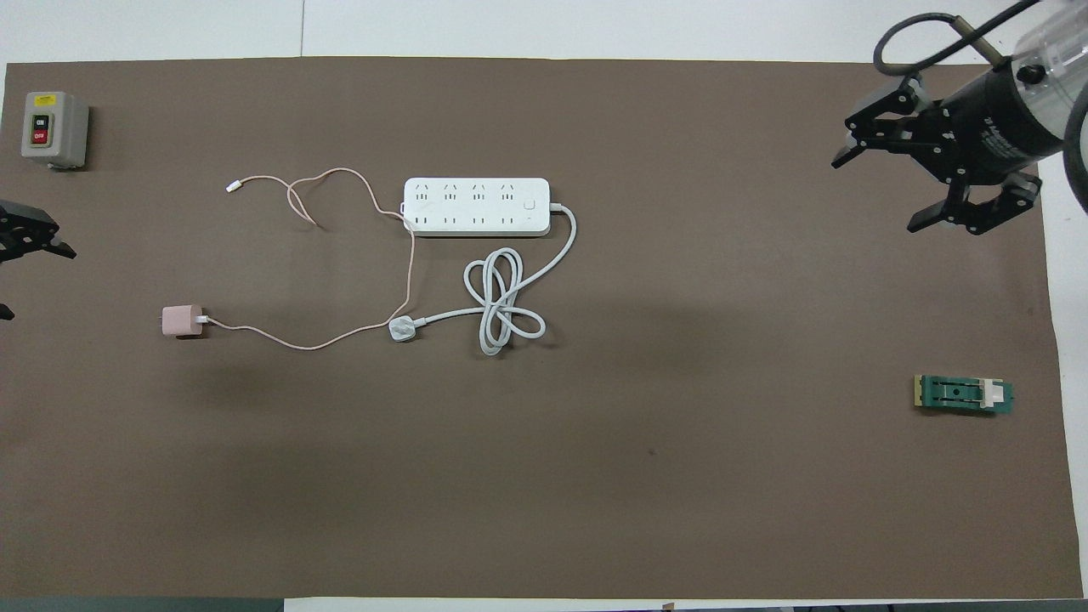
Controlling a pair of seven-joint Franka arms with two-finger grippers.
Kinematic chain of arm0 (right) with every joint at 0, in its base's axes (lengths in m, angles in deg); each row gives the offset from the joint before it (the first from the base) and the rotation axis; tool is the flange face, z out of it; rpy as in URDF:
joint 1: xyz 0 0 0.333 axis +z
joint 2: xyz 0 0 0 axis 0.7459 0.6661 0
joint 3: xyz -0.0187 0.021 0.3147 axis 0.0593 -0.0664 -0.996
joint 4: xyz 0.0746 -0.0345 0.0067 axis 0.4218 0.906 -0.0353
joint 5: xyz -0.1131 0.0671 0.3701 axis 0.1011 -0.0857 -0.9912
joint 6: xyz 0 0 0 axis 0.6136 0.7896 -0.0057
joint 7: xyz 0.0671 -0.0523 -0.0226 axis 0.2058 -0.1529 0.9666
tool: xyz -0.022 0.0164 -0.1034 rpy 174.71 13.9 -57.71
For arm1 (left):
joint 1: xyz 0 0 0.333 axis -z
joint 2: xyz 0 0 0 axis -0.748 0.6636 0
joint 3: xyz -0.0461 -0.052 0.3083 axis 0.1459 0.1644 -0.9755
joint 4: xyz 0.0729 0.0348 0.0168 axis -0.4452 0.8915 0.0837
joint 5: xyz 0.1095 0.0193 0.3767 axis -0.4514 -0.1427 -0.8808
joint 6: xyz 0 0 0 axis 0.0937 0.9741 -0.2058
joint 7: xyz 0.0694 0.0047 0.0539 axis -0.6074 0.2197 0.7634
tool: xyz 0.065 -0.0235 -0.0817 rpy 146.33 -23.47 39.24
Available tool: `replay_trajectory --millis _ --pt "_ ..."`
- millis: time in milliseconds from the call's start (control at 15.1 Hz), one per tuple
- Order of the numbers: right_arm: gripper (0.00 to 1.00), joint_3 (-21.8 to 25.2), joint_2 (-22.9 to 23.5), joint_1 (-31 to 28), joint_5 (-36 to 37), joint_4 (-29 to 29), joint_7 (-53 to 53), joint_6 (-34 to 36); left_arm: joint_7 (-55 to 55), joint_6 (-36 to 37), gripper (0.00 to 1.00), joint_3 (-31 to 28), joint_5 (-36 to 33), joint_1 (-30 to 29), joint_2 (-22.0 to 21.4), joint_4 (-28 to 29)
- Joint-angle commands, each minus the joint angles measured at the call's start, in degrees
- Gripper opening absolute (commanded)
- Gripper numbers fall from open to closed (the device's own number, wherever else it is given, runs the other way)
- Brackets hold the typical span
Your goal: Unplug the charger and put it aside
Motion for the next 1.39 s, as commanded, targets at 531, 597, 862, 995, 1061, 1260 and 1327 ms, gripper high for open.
replay_trajectory --millis 531,597,862,995,1061,1260,1327 --pt "1.00 -1.1 -17.2 -3.7 10.6 17.5 29.7 -3.2 -24.6 17.9 1.00 1.3 -3.4 7.1 -2.7 -10.8" --pt "1.00 -1.4 -19.2 -4.2 10.6 19.7 30.0 -3.6 -25.2 19.8 1.00 0.8 -4.9 8.6 -1.9 -12.6" --pt "1.00 -1.9 -23.0 -5.1 10.4 25.2 29.4 -6.3 -25.2 24.9 1.00 -2.2 -3.3 13.0 0.1 -18.6" --pt "1.00 -4.1 -23.1 -6.8 10.2 25.7 28.6 -7.7 -25.1 25.2 1.00 -2.2 -2.7 13.3 0.1 -18.7" --pt "1.00 -4.1 -23.1 -6.8 9.7 25.7 27.6 -7.8 -25.1 24.5 1.00 -2.0 -2.8 13.5 -0.1 -18.5" --pt "1.00 -4.2 -23.1 -6.3 9.0 25.6 26.0 -7.8 -24.8 24.9 1.00 -3.1 -2.6 13.8 -0.5 -18.6" --pt "1.00 -4.2 -23.1 -6.3 8.7 25.4 26.1 -7.6 -24.8 24.3 1.00 -4.0 -2.4 14.0 -1.1 -18.2"
